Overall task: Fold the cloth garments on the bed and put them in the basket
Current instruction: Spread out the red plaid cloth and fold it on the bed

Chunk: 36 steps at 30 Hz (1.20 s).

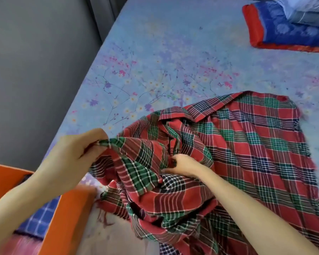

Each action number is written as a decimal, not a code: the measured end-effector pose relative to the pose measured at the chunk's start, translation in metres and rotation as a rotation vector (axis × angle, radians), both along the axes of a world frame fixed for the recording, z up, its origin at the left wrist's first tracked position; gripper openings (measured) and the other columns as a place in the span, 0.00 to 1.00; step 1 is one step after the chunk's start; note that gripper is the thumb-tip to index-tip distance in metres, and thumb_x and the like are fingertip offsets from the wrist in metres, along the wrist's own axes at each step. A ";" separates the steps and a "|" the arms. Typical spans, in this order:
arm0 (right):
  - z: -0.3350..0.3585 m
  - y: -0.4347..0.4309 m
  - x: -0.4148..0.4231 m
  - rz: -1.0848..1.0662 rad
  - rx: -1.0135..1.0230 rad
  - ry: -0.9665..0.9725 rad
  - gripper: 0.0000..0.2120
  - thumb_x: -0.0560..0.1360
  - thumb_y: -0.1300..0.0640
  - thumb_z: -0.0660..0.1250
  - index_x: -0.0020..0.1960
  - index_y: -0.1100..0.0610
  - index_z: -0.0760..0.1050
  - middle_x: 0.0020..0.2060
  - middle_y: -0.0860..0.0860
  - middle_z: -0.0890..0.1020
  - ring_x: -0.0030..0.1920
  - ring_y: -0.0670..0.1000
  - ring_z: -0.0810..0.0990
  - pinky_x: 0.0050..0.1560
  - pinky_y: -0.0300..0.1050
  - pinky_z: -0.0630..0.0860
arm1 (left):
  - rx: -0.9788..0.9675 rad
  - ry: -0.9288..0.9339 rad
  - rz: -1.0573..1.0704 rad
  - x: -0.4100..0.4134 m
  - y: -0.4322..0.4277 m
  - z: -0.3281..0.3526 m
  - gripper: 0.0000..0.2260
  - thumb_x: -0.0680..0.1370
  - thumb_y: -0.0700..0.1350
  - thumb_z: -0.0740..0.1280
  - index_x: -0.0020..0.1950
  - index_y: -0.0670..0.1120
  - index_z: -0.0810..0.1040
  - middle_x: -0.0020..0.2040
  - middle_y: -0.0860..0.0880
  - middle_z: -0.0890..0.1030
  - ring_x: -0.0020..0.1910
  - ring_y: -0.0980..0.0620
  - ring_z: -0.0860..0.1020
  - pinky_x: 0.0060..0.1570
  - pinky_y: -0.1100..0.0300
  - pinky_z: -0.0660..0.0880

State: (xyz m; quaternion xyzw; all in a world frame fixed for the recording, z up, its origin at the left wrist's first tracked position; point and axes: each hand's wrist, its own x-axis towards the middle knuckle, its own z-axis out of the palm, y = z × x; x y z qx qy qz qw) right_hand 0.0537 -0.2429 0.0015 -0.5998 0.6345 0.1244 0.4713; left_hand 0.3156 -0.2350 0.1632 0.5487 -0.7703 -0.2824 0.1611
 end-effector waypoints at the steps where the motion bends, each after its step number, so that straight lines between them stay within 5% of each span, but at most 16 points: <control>1: -0.005 0.004 0.009 0.110 0.043 0.093 0.20 0.76 0.50 0.65 0.61 0.64 0.73 0.58 0.58 0.79 0.58 0.59 0.78 0.52 0.47 0.73 | -0.036 -0.031 0.006 0.004 0.001 0.003 0.18 0.76 0.37 0.64 0.44 0.63 0.69 0.30 0.46 0.75 0.28 0.47 0.70 0.31 0.55 0.67; 4: -0.006 0.020 0.021 0.257 0.009 0.103 0.08 0.75 0.59 0.65 0.41 0.62 0.76 0.39 0.59 0.79 0.38 0.56 0.76 0.38 0.45 0.69 | -0.086 -0.095 0.110 0.027 -0.007 0.004 0.19 0.76 0.36 0.65 0.43 0.63 0.69 0.28 0.47 0.74 0.27 0.47 0.69 0.30 0.56 0.67; 6: 0.021 0.022 0.008 0.218 -0.094 0.046 0.20 0.74 0.53 0.69 0.29 0.57 0.64 0.25 0.53 0.66 0.27 0.51 0.65 0.31 0.45 0.62 | -0.083 -0.153 0.249 0.050 -0.021 -0.006 0.19 0.76 0.37 0.65 0.39 0.64 0.70 0.28 0.49 0.76 0.28 0.47 0.72 0.33 0.54 0.70; 9: 0.099 0.005 -0.022 0.014 -0.254 -0.135 0.22 0.71 0.52 0.72 0.29 0.60 0.63 0.25 0.53 0.61 0.27 0.50 0.60 0.32 0.44 0.56 | -0.039 -0.188 0.474 0.089 -0.046 -0.019 0.13 0.76 0.37 0.64 0.36 0.55 0.71 0.34 0.43 0.77 0.36 0.38 0.75 0.37 0.51 0.70; 13: 0.197 -0.034 -0.036 -0.392 -0.250 -0.640 0.16 0.65 0.62 0.73 0.25 0.59 0.69 0.25 0.53 0.68 0.28 0.48 0.67 0.35 0.39 0.65 | -0.011 -0.124 0.584 0.104 -0.077 -0.020 0.04 0.72 0.41 0.64 0.38 0.48 0.72 0.35 0.39 0.75 0.38 0.39 0.75 0.38 0.53 0.68; 16: 0.245 -0.084 -0.020 -0.478 -0.298 -0.937 0.08 0.53 0.60 0.75 0.26 0.56 0.76 0.26 0.48 0.78 0.30 0.47 0.75 0.38 0.40 0.71 | -0.020 -0.006 0.660 0.100 -0.113 -0.011 0.05 0.70 0.40 0.65 0.42 0.40 0.77 0.38 0.37 0.77 0.38 0.42 0.74 0.37 0.59 0.69; 20: 0.263 -0.193 0.010 -0.761 -0.754 -0.969 0.06 0.70 0.64 0.68 0.39 0.55 0.74 0.35 0.51 0.77 0.38 0.49 0.77 0.41 0.44 0.77 | -0.070 0.103 0.777 0.098 -0.164 -0.016 0.09 0.74 0.39 0.64 0.51 0.37 0.78 0.51 0.33 0.80 0.52 0.36 0.78 0.53 0.48 0.75; 22: 0.251 -0.234 0.015 -0.740 -0.834 -0.882 0.11 0.76 0.59 0.63 0.58 0.51 0.72 0.50 0.47 0.74 0.49 0.44 0.73 0.55 0.39 0.71 | -0.025 0.037 0.786 0.088 -0.173 -0.028 0.13 0.77 0.37 0.61 0.60 0.36 0.74 0.57 0.33 0.77 0.57 0.34 0.75 0.57 0.48 0.71; 24: 0.222 -0.245 0.008 -0.621 -0.842 -0.630 0.29 0.79 0.58 0.62 0.76 0.53 0.54 0.68 0.50 0.67 0.63 0.44 0.68 0.60 0.32 0.63 | 0.051 -0.013 0.744 0.072 -0.167 -0.054 0.15 0.77 0.40 0.62 0.64 0.38 0.71 0.58 0.34 0.77 0.58 0.36 0.75 0.57 0.50 0.70; 25: 0.205 -0.239 0.002 -0.534 -0.854 -0.441 0.32 0.78 0.56 0.63 0.77 0.53 0.51 0.72 0.52 0.64 0.67 0.47 0.66 0.64 0.35 0.63 | 0.088 -0.024 0.715 0.067 -0.157 -0.069 0.16 0.77 0.41 0.63 0.64 0.39 0.72 0.57 0.35 0.78 0.57 0.37 0.76 0.56 0.51 0.70; 28: 0.137 -0.191 -0.013 -0.274 -0.779 0.054 0.25 0.77 0.51 0.64 0.72 0.53 0.65 0.68 0.55 0.72 0.67 0.56 0.71 0.62 0.45 0.68 | 0.245 -0.100 0.582 0.045 -0.112 -0.120 0.14 0.77 0.42 0.65 0.62 0.41 0.74 0.57 0.39 0.79 0.56 0.40 0.76 0.55 0.53 0.70; 31: 0.061 -0.115 -0.016 -0.084 -0.522 0.256 0.25 0.75 0.45 0.65 0.69 0.52 0.68 0.66 0.52 0.75 0.63 0.55 0.74 0.59 0.46 0.71 | 0.420 -0.228 0.420 0.021 -0.055 -0.162 0.11 0.78 0.46 0.64 0.58 0.45 0.73 0.54 0.44 0.77 0.51 0.44 0.76 0.51 0.56 0.72; 34: -0.007 -0.043 -0.011 0.160 -0.353 0.409 0.37 0.72 0.37 0.66 0.75 0.49 0.57 0.70 0.53 0.69 0.67 0.56 0.69 0.66 0.52 0.68 | 0.585 -0.338 0.348 0.001 -0.007 -0.209 0.30 0.74 0.56 0.69 0.71 0.46 0.64 0.62 0.43 0.73 0.58 0.45 0.74 0.54 0.56 0.72; 36: -0.038 -0.009 0.000 0.325 -0.341 0.490 0.46 0.69 0.32 0.64 0.77 0.46 0.45 0.75 0.55 0.57 0.74 0.60 0.57 0.72 0.60 0.53 | 0.636 -0.349 0.445 -0.008 0.017 -0.230 0.42 0.70 0.61 0.71 0.75 0.46 0.55 0.66 0.42 0.70 0.64 0.44 0.70 0.57 0.53 0.72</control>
